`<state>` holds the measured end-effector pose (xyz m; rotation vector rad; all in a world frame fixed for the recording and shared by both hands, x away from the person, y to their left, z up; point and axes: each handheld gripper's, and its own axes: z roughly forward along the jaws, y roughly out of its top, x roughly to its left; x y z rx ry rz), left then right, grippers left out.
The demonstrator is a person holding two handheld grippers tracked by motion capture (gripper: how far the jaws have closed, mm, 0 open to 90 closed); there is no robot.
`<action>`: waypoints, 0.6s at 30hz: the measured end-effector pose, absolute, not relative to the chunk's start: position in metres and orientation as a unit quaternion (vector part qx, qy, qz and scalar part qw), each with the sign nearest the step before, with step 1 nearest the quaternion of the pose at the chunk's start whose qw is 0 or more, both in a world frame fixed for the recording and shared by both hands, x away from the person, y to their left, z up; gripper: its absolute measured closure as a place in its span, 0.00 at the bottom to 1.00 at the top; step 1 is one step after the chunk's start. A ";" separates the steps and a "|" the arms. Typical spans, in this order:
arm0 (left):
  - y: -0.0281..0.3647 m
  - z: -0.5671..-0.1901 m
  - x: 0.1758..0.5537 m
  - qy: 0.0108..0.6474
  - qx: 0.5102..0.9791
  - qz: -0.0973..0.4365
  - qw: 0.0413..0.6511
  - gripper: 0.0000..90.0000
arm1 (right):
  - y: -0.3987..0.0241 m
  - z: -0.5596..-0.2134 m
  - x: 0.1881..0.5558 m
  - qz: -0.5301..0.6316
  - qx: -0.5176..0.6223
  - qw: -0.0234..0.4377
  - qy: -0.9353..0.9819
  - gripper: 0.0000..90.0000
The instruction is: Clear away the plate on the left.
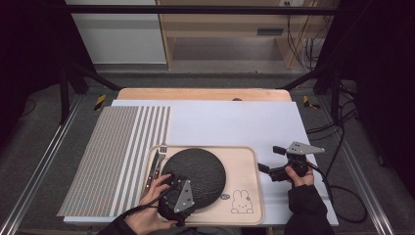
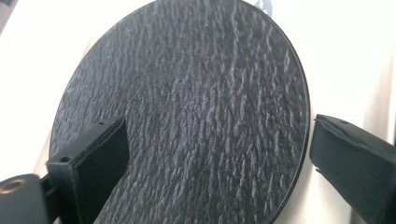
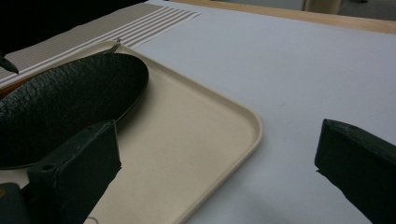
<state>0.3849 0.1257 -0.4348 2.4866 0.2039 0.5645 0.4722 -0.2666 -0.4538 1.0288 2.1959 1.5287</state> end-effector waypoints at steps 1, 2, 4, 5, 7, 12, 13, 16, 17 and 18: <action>0.128 -0.434 0.386 0.084 0.930 0.209 0.292 0.04 | -0.267 -0.454 0.472 0.528 0.355 0.137 0.759 0.00; 0.131 -0.432 0.388 0.090 0.928 0.205 0.296 0.04 | -0.267 -0.454 0.472 0.528 0.355 0.137 0.759 0.00; 0.136 -0.431 0.391 0.107 0.923 0.210 0.303 0.04 | -0.266 -0.454 0.472 0.528 0.355 0.137 0.759 0.00; 0.139 -0.430 0.393 0.116 0.921 0.211 0.307 0.04 | -0.266 -0.454 0.472 0.527 0.356 0.137 0.759 0.00; 0.145 -0.429 0.397 0.136 0.916 0.203 0.318 0.04 | -0.266 -0.454 0.472 0.528 0.356 0.137 0.759 0.00; 0.162 -0.426 0.406 0.173 0.903 0.195 0.342 0.04 | -0.266 -0.454 0.472 0.527 0.356 0.137 0.759 0.00; 0.166 -0.426 0.408 0.180 0.900 0.193 0.348 0.04 | -0.266 -0.454 0.472 0.527 0.356 0.137 0.759 0.00; 0.178 -0.426 0.412 0.198 0.892 0.195 0.356 0.04 | -0.266 -0.454 0.472 0.528 0.355 0.138 0.759 0.00; 0.182 -0.426 0.413 0.203 0.890 0.196 0.358 0.04 | -0.266 -0.454 0.472 0.528 0.356 0.137 0.759 0.00; 0.186 -0.425 0.414 0.209 0.887 0.196 0.362 0.04 | -0.266 -0.454 0.472 0.527 0.356 0.137 0.759 0.00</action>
